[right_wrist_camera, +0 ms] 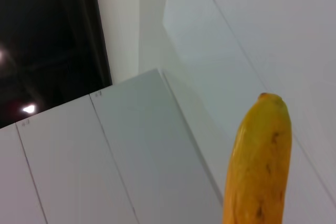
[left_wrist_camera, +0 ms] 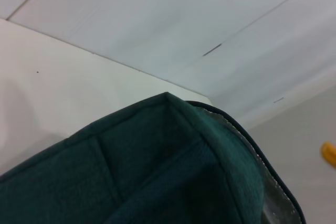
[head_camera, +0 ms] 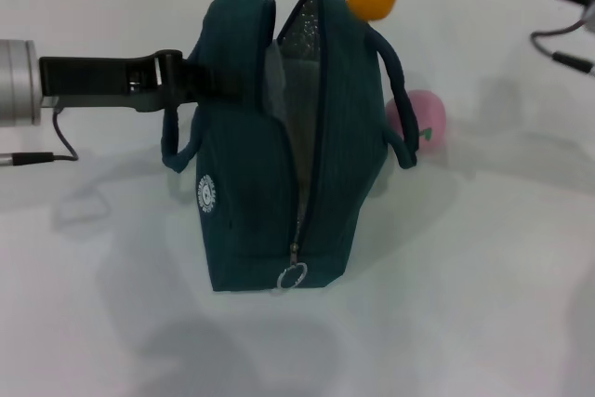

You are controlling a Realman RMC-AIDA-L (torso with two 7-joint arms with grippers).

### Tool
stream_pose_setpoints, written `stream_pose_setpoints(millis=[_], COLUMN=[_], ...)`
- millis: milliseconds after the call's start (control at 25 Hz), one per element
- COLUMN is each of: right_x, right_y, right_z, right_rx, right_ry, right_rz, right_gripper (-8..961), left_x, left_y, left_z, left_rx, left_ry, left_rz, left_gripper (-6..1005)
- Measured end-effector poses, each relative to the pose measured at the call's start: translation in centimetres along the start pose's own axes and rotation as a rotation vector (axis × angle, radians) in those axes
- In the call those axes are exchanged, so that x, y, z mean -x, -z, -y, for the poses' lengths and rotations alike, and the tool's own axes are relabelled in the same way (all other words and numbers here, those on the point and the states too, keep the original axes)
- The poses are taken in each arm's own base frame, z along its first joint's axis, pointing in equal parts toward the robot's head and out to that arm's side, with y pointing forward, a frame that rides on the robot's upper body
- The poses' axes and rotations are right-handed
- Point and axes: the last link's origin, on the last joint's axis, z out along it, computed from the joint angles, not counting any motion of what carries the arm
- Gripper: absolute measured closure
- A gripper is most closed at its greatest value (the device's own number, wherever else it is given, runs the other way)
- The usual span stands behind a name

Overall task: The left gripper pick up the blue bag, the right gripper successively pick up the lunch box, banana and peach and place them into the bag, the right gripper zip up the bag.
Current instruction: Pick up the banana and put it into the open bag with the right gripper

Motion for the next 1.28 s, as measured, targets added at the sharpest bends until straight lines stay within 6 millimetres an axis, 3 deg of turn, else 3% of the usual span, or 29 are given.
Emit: stream_pose_setpoints(millis=[280,600,1280], right_x=[-2.8,-5.2,-6.2], right_y=[-1.2,-1.3,-2.5], right_z=[0.1,0.3,-0.2], right_rx=[-0.005,-0.043,-0.012], right_ry=[-0.054,-0.052,-0.004], right_rz=[-0.021,-0.072,-0.060], right_gripper=[532,532,533], left_x=[0.2,0.4,0.6], left_y=[-0.3,-0.4,-0.7], left_z=[-0.1,-0.1,-0.4], left_rx=[0.009,0.013,0.041], left_ry=[-0.002,-0.001,-0.001], left_rz=[0.003,0.002,0.009], left_gripper=[968,968,968])
